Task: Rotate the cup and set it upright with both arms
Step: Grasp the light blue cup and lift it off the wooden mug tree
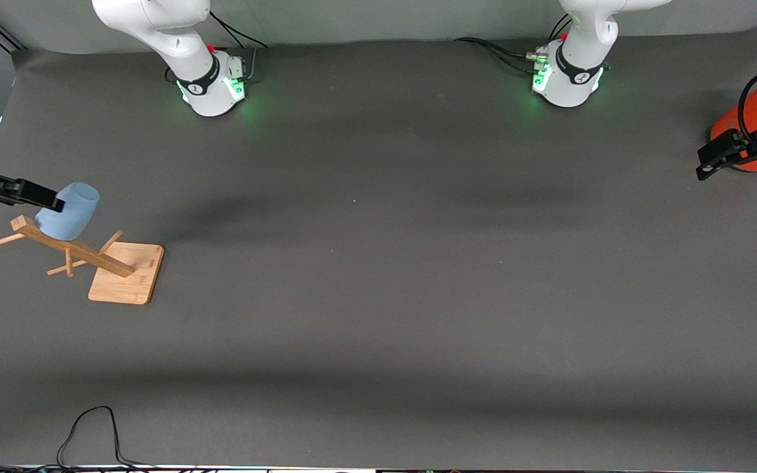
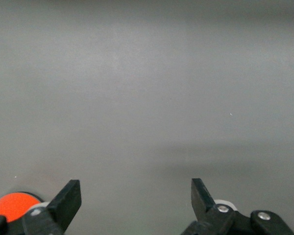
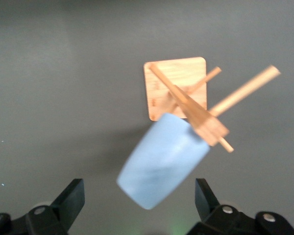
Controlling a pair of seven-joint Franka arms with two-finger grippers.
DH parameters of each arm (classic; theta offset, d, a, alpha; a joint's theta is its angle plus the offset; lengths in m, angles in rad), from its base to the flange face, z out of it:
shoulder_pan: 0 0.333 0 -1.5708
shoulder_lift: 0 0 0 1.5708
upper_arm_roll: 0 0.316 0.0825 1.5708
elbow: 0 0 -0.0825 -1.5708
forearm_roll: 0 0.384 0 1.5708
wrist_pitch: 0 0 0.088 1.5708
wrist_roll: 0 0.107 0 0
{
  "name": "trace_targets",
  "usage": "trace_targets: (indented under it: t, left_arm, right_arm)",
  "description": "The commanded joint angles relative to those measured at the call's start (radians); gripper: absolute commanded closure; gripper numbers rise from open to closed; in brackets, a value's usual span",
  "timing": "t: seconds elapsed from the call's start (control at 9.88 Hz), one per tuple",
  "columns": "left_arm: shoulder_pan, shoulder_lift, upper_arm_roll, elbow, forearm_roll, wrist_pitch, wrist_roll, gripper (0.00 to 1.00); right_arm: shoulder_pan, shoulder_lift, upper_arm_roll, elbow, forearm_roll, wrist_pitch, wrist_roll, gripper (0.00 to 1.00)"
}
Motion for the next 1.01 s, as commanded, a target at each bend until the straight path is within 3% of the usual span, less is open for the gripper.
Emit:
trace_targets:
  t: [0.0,0.2,0.71,0.91]
  left_arm:
    - [-0.007,-0.005,0.005,0.012,-0.009,-0.009,0.003,0.0]
    - [-0.007,-0.005,0.005,0.012,-0.009,-0.012,0.003,0.0]
    - [-0.007,-0.005,0.005,0.01,-0.011,-0.014,0.003,0.0]
    - [-0.007,-0.005,0.005,0.01,-0.014,-0.014,0.003,0.0]
  right_arm:
    - [0.012,-0.048,-0.038,-0.056,0.012,0.009,-0.017,0.0]
    - [0.011,-0.049,-0.04,-0.057,0.015,0.002,0.07,0.0]
    - [0.018,-0.07,-0.032,-0.102,0.013,0.073,0.767,0.0]
    - [0.018,-0.087,-0.032,-0.149,0.012,0.123,0.855,0.0]
